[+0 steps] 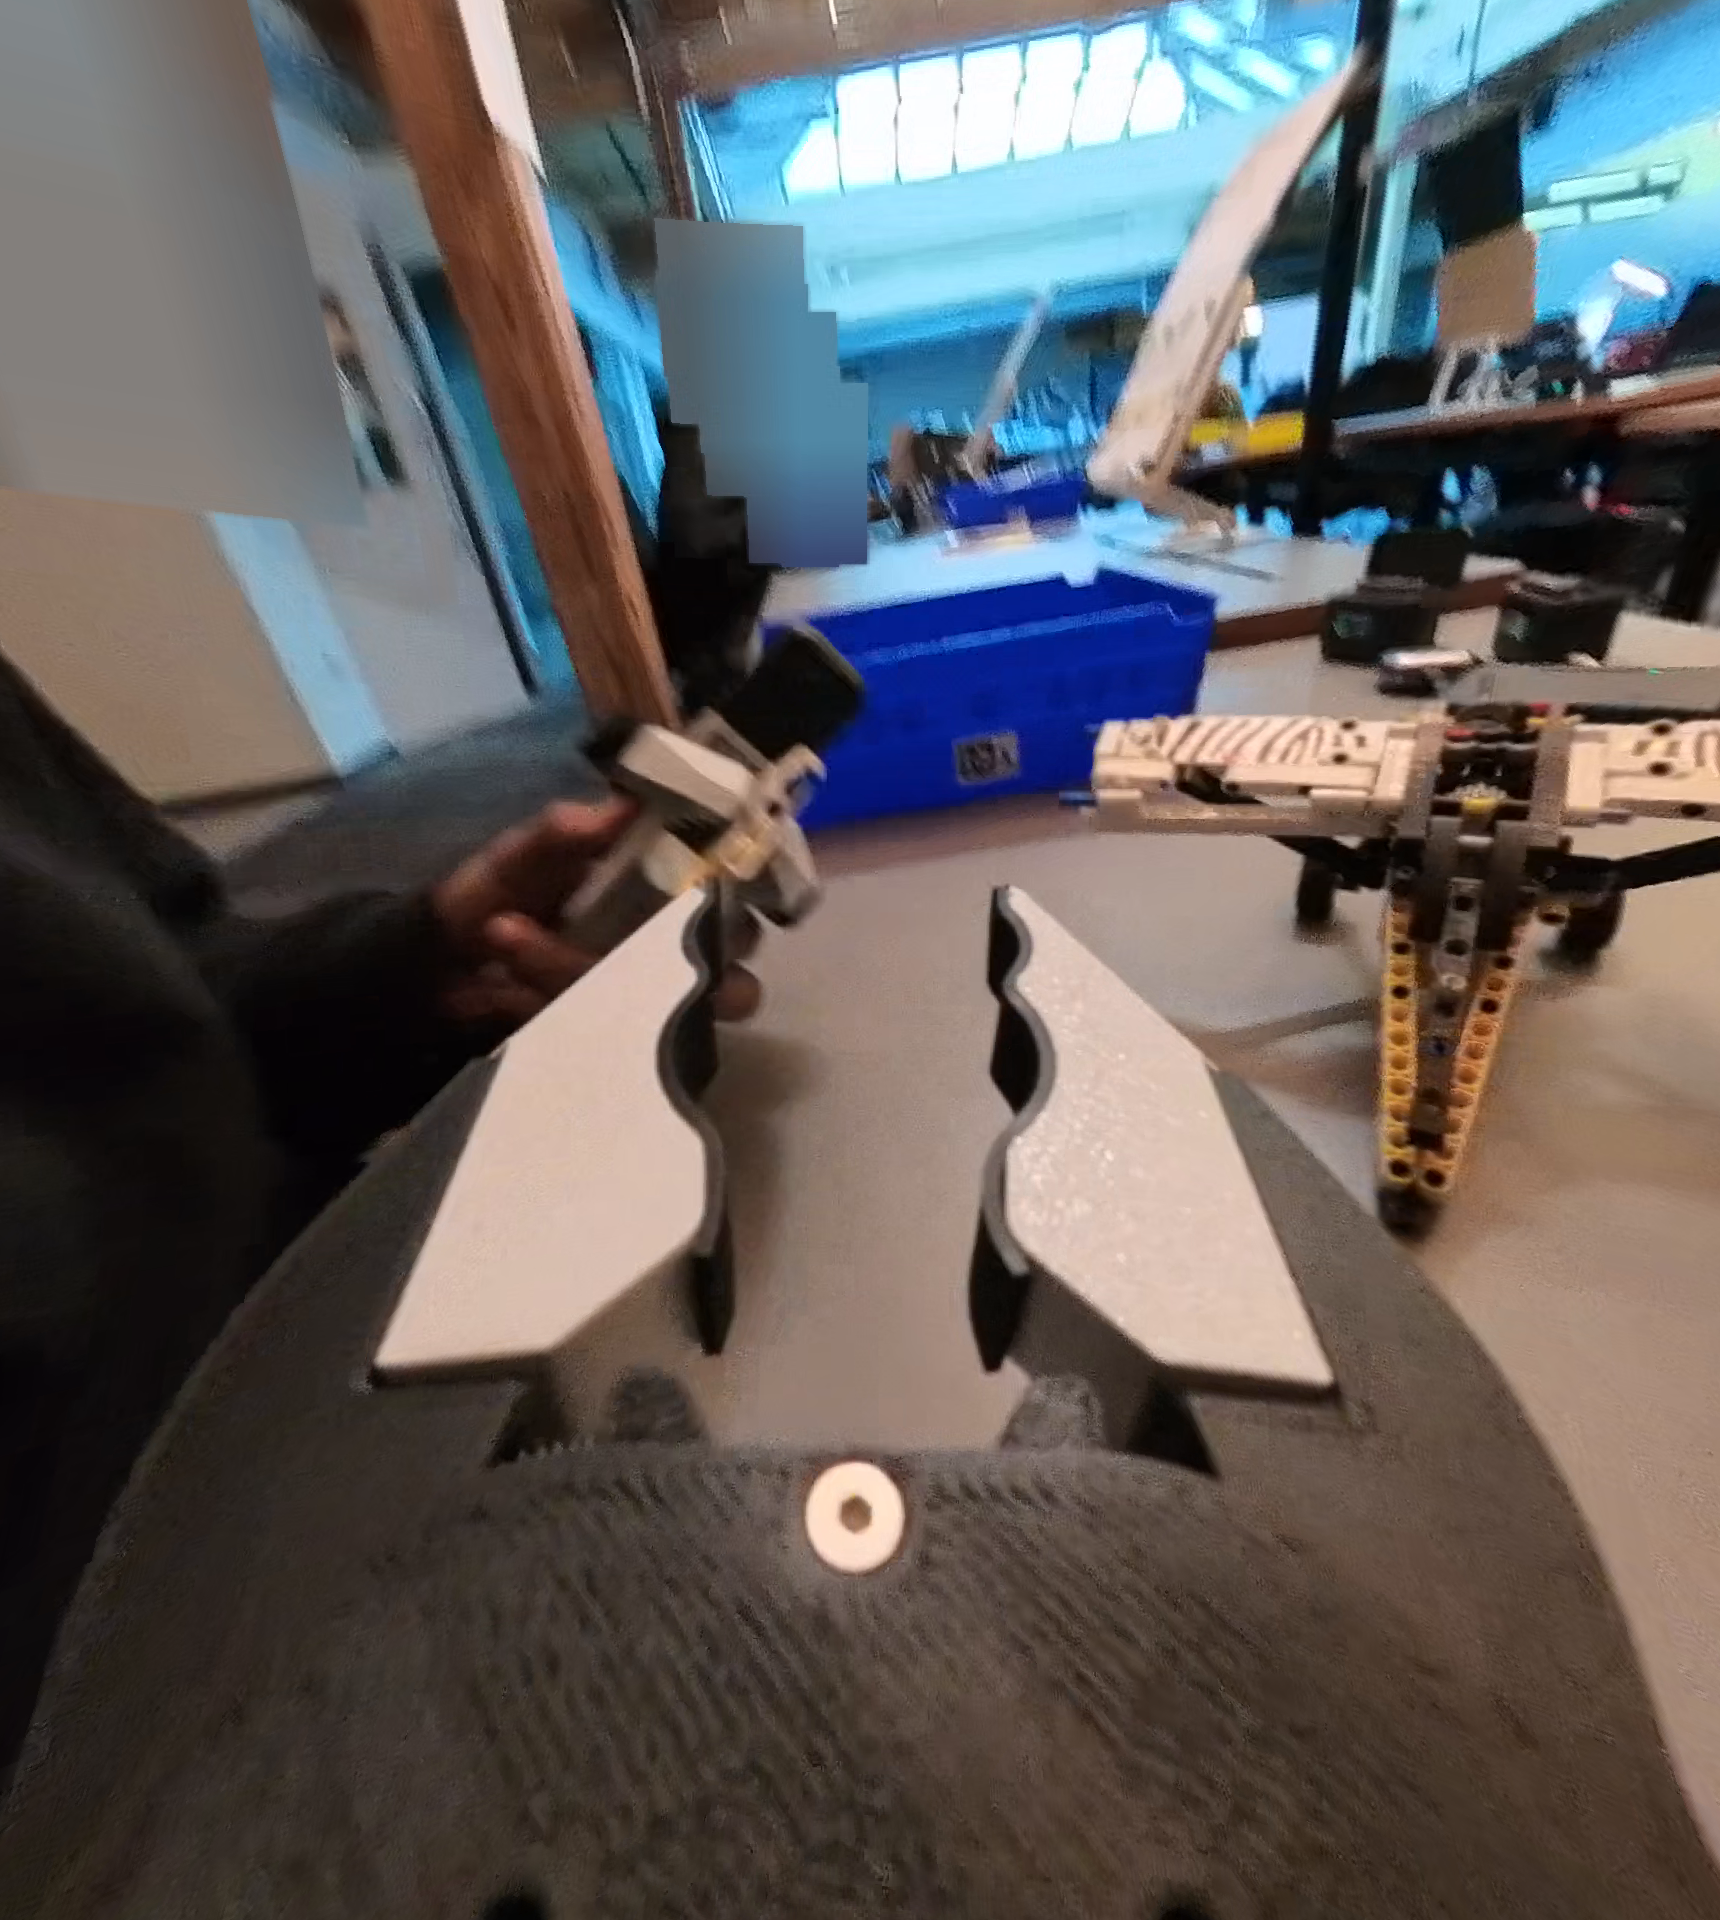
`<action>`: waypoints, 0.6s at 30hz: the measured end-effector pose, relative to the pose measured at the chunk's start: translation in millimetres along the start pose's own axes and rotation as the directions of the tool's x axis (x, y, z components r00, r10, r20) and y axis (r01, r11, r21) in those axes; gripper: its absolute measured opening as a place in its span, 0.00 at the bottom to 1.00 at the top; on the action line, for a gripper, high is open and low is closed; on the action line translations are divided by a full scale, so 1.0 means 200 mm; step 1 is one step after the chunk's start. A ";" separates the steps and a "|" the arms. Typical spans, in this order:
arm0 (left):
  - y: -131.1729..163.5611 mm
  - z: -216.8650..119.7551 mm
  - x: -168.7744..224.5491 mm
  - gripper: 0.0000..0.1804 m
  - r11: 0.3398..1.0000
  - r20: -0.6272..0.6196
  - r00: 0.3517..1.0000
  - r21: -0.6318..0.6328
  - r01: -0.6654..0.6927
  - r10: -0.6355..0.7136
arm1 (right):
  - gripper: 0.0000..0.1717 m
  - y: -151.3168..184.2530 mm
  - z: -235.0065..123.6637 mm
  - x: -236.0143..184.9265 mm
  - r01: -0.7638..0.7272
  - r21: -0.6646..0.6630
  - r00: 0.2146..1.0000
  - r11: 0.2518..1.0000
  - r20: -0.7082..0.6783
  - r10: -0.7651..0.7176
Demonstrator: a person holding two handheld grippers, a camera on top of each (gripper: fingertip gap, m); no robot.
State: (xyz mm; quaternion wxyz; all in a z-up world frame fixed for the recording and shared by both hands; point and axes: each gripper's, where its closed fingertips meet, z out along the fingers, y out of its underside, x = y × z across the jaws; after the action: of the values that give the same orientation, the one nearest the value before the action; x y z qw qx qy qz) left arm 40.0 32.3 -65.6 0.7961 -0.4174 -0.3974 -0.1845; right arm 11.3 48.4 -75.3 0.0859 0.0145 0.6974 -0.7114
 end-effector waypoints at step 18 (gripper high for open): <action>0.10 0.21 -0.28 0.03 0.270 0.287 0.139 -0.488 -0.830 0.948 | 0.28 0.06 -0.18 -0.03 0.126 0.032 0.980 0.992 -0.158 -0.119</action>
State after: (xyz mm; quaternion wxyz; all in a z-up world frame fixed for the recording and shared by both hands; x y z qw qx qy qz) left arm -2.4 74.8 -105.7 0.5502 -0.6840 -0.2494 0.4089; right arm 15.7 84.2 -87.4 -0.0132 0.0288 0.6864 -0.7265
